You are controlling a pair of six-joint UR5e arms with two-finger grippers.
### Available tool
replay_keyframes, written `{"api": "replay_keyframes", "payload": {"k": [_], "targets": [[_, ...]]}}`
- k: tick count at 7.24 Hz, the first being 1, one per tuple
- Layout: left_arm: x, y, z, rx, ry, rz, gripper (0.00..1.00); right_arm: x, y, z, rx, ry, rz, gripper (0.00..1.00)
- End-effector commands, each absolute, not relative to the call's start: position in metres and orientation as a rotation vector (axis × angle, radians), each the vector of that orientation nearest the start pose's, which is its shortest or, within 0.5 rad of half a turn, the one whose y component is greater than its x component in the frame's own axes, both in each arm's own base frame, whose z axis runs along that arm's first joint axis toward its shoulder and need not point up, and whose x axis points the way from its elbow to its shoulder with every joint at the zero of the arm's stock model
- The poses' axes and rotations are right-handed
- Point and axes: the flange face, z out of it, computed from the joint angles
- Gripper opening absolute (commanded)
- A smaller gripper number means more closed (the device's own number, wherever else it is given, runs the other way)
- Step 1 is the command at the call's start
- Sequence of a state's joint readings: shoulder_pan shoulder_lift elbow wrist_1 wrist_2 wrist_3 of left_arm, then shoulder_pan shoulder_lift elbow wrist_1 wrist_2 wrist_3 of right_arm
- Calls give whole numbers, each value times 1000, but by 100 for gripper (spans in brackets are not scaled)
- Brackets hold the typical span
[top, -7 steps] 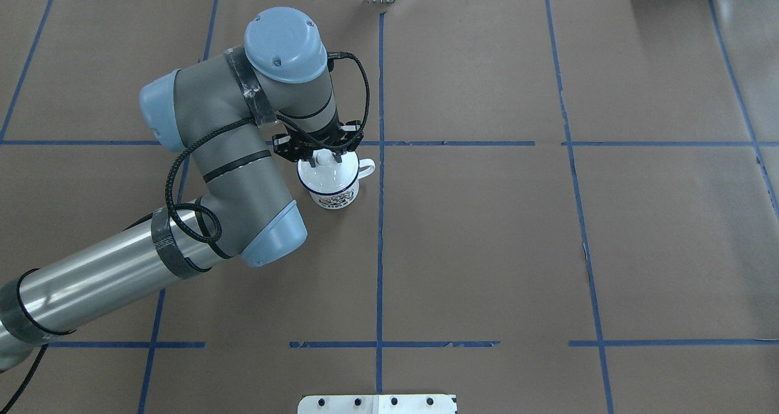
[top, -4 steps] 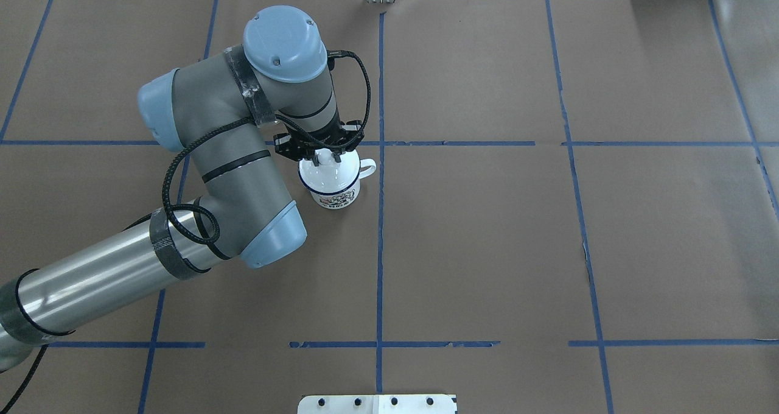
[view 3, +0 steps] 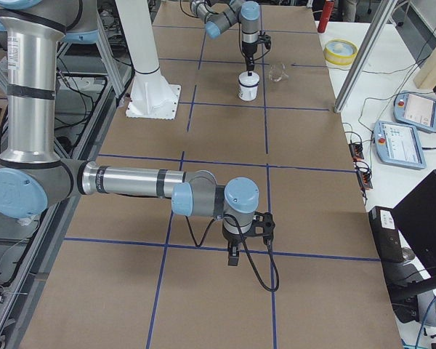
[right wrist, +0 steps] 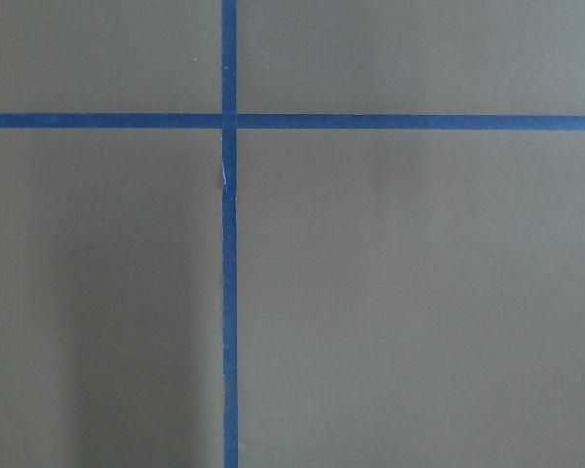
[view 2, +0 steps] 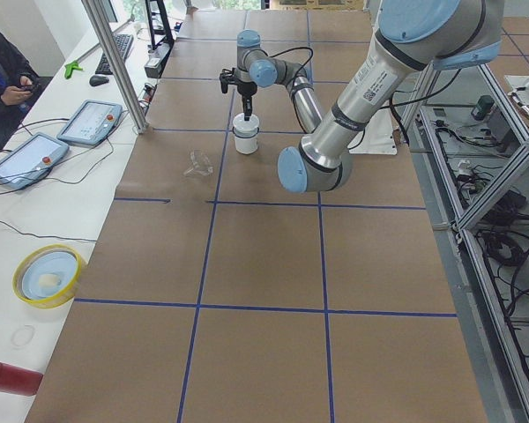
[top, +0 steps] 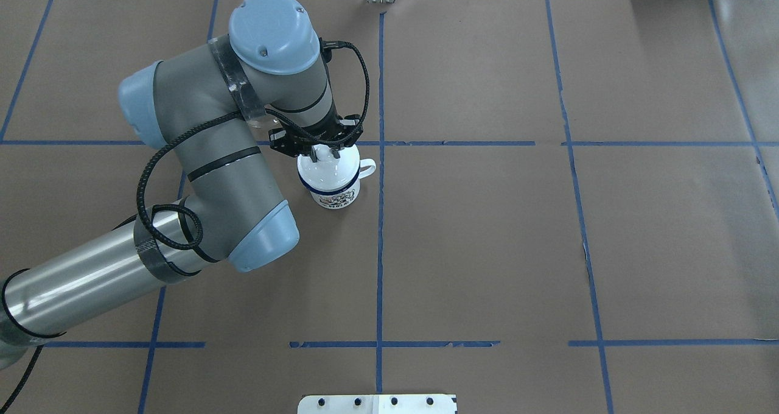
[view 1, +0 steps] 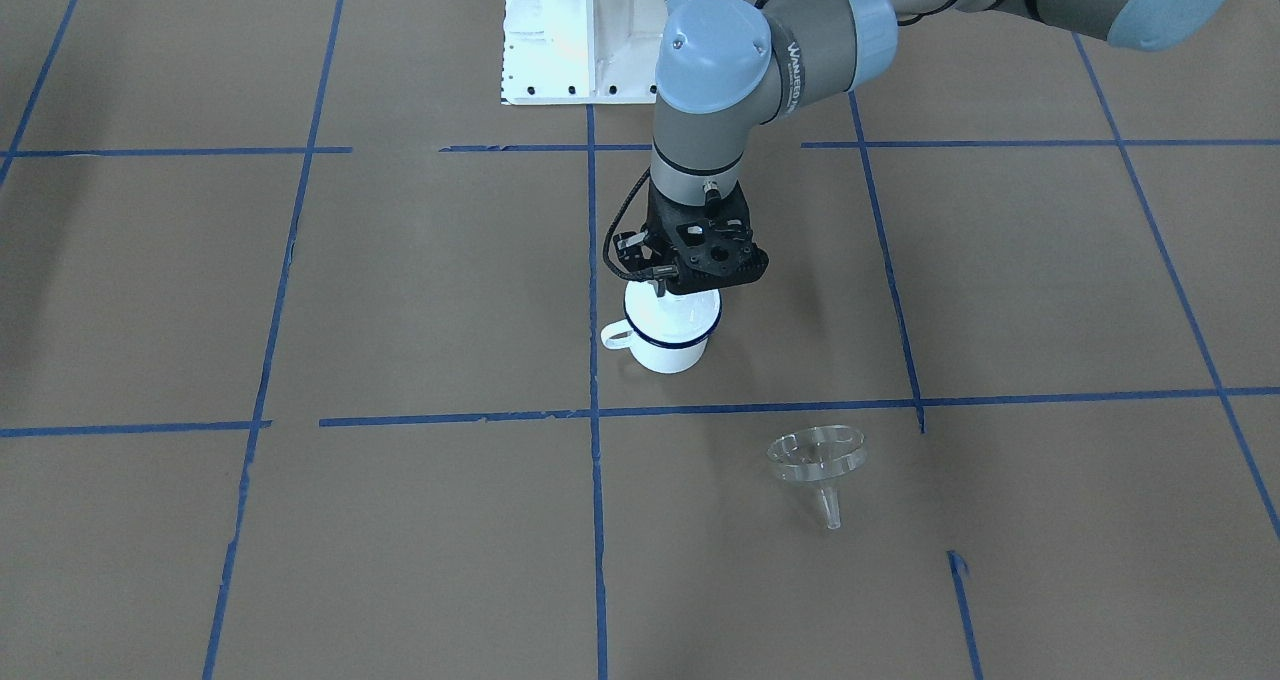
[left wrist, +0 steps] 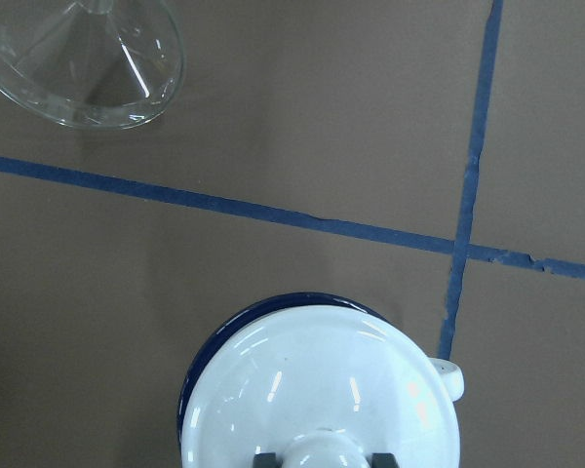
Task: Place funnel on cup
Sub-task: 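Lift the lid off the mug and carry it toward the robot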
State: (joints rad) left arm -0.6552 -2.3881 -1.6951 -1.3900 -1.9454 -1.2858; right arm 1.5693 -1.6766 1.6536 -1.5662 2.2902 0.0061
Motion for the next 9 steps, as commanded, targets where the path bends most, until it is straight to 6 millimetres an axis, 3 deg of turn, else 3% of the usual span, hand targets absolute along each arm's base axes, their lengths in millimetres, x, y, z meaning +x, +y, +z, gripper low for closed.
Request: {"api": "replay_keyframes", "payload": {"k": [1, 2, 3, 5, 7, 9], "targets": [[441, -462, 127, 22, 832, -202, 0, 67, -446, 671, -20, -719, 11, 100], [428, -451, 135, 23, 843, -206, 0, 67, -446, 671, -20, -719, 11, 100], [437, -437, 144, 10, 833, -189, 0, 67, -446, 671, -20, -719, 11, 100], [480, -392, 163, -21, 791, -197, 0, 67, -446, 671, -20, -719, 11, 100], [524, -343, 195, -65, 765, -177, 0, 67, -446, 671, -20, -719, 11, 100], [545, -331, 222, -47, 773, -188, 0, 67, -446, 671, -20, -719, 11, 100]]}}
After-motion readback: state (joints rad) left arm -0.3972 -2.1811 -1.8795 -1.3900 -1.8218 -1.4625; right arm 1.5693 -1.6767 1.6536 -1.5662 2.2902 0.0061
